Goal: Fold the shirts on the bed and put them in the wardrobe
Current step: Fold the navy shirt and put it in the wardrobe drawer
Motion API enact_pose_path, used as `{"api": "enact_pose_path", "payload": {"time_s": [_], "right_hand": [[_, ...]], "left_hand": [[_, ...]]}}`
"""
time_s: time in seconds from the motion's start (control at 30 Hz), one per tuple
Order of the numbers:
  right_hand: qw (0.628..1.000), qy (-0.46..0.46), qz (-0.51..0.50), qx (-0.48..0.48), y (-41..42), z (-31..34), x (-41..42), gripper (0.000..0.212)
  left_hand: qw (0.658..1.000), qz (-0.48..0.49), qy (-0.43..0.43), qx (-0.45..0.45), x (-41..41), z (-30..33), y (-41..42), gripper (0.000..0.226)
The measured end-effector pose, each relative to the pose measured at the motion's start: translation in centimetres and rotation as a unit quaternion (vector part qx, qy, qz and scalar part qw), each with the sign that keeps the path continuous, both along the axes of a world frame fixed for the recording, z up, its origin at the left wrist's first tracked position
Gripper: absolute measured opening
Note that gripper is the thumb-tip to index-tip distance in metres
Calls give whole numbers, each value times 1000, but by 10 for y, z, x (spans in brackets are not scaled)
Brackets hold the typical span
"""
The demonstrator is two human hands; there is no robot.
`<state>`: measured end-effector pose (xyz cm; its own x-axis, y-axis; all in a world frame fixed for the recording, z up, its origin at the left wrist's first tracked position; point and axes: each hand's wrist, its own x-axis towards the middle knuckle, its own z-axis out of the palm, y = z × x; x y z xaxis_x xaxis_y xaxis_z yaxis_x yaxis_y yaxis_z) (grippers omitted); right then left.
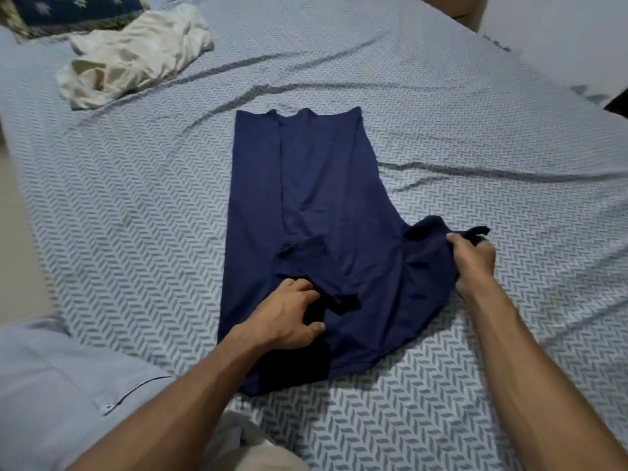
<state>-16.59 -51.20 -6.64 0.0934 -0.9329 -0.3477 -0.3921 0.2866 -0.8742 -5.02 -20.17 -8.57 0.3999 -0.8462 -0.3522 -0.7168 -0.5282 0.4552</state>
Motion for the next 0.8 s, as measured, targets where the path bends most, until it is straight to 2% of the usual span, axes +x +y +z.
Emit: {"api": "enact_pose_path", "payload": {"time_s": [0.07,0.13,0.17,0.2,0.27,0.3,0.33,0.37,0.43,0.5,0.53,0.6,0.7,0.8], "right_hand": [[994,62,47,-79,17,9,11,13],[972,105,105,-182,50,27,23,21],[959,96,134,-232,71,36,30,20],[944,74,166,-276,94,44,36,18],[897,34,272,-347,137,47,47,17],[860,28,350,-369,157,42,50,17],[815,35,436,-379,173,33,54,18],[766,50,513,-383,186,24,54,20],[681,79,614,-392,199,6,52,35],[633,107,653,-402,198,-9,43,55],[622,126,655,-411,193,-15,37,62],[610,171,644,-428,183,-23,26,66],[619,207,600,-461,167,-31,14,53],[641,176,567,-487,154,-33,7,49]], "left_hand": [[997,31,59,-35,2,4,-1,56],[972,124,175,-95,5,10,-1,37],[936,199,258,-130,7,13,0,35],[880,284,344,-163,11,16,-1,39],[739,424,485,-199,22,23,-3,58],[685,458,528,-206,28,27,-2,67],[648,478,553,-215,34,30,1,69],[626,487,567,-223,39,33,5,65],[631,501,547,-229,45,34,14,44],[673,518,488,-202,46,28,22,18],[687,528,462,-191,46,25,23,16],[686,546,443,-190,45,20,23,18],[671,546,455,-210,42,22,22,17],[680,531,454,-222,42,29,25,18]]}}
